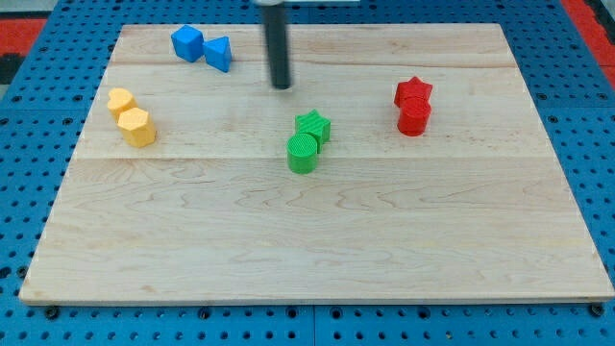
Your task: Push the triangle below the cube
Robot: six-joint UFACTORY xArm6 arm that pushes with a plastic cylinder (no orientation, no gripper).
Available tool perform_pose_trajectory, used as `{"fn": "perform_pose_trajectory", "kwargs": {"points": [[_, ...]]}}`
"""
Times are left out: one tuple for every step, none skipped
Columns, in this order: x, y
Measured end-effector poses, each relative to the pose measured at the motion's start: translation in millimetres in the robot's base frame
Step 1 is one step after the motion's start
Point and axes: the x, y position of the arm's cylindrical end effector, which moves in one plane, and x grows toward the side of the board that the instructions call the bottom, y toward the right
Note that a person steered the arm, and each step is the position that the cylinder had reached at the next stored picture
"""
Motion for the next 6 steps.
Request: {"fn": "perform_pose_trajectory", "kwargs": {"points": [[-51.2,-9.0],[-77.3,-45.1],[-36.5,-97.8],[-2.0,-138.7],[-40.0,-101.0],[-79.1,-120.7]]}}
